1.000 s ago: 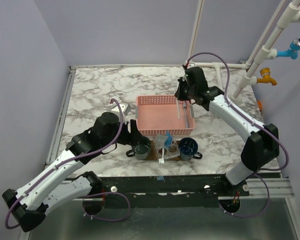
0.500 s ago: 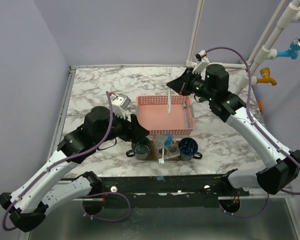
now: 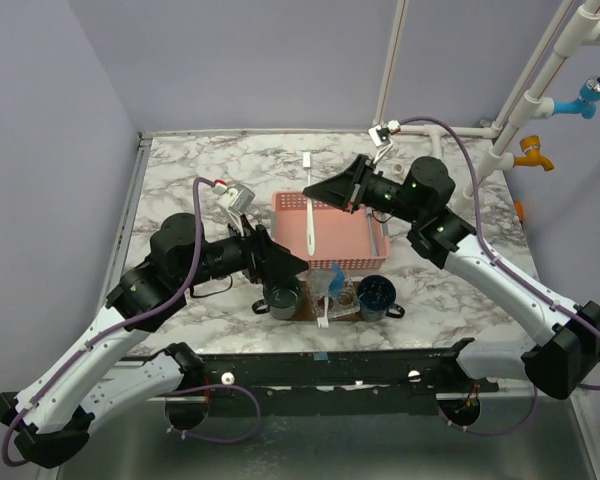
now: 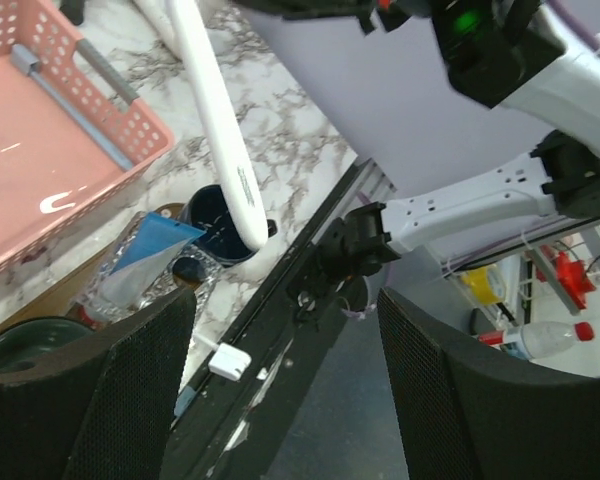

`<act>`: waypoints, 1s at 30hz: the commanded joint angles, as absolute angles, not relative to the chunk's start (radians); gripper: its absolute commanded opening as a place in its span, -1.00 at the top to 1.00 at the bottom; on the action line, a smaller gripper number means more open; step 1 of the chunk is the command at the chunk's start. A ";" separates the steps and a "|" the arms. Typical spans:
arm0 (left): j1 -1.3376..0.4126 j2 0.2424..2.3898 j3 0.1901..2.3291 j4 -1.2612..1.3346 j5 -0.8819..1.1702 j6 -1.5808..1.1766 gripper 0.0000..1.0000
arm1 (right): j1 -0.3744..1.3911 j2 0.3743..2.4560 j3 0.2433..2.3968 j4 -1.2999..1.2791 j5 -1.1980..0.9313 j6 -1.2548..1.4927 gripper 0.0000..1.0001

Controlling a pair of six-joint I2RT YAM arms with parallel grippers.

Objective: Prepare toiletry sets of a toothbrush and toothpaste on the tray

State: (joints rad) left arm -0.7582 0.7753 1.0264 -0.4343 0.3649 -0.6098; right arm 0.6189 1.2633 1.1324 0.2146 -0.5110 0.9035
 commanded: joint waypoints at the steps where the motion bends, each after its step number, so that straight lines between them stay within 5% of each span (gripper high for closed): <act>1: -0.751 0.763 1.007 -0.347 0.445 -0.667 -0.47 | 0.713 1.239 1.110 0.377 -0.535 0.996 0.99; 16: -0.750 0.697 0.907 -0.163 0.595 -0.794 -0.31 | 0.833 1.219 1.031 0.531 -0.418 1.047 0.99; 30: -0.750 0.658 0.843 -0.036 0.667 -0.888 0.50 | 0.866 1.139 0.956 0.578 -0.331 1.045 0.99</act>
